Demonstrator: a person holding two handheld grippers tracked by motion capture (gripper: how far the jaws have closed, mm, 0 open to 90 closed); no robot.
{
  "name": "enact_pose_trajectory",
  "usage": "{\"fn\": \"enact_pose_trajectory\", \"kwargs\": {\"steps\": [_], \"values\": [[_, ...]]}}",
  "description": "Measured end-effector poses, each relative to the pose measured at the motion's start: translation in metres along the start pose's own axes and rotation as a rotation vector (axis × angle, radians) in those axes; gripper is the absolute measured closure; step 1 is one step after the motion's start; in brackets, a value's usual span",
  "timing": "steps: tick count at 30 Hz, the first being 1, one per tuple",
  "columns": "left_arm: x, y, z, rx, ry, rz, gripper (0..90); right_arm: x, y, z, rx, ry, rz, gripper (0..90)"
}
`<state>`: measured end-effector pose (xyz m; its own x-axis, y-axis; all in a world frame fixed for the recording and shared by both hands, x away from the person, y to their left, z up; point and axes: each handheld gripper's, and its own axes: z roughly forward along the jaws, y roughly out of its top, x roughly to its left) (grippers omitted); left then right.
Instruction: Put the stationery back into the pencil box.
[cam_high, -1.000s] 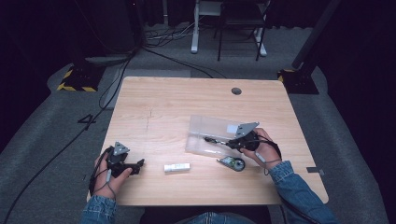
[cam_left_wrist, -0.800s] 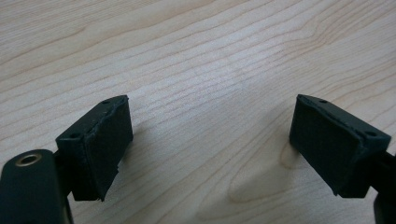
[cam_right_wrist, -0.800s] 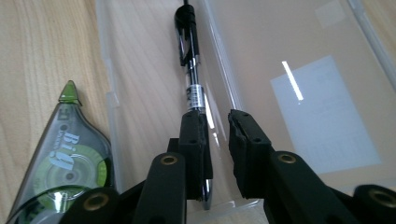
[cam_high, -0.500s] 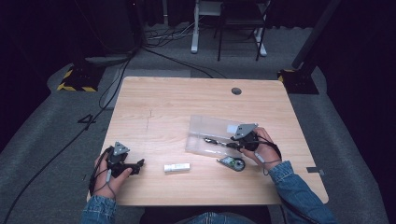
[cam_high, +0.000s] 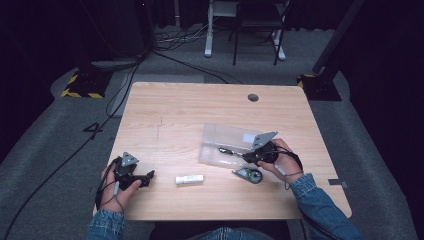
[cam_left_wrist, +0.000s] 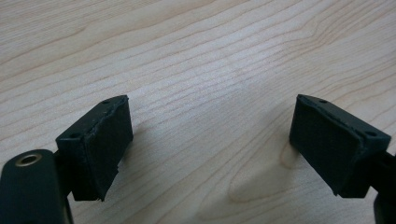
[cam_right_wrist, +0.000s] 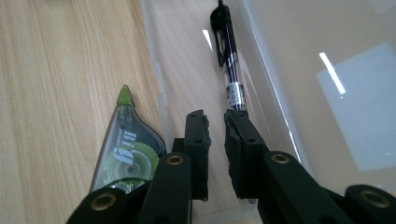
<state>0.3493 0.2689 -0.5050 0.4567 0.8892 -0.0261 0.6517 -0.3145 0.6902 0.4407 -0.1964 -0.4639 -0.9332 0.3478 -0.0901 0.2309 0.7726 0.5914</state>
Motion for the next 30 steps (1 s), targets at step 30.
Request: {"fn": "enact_pose_trajectory", "kwargs": {"steps": [30], "values": [[0.000, 0.000, 0.000, -0.001, 0.000, 0.001, 13.6, -0.006, -0.006, 0.012, -0.022, 0.049, 0.082, 50.4]]}}
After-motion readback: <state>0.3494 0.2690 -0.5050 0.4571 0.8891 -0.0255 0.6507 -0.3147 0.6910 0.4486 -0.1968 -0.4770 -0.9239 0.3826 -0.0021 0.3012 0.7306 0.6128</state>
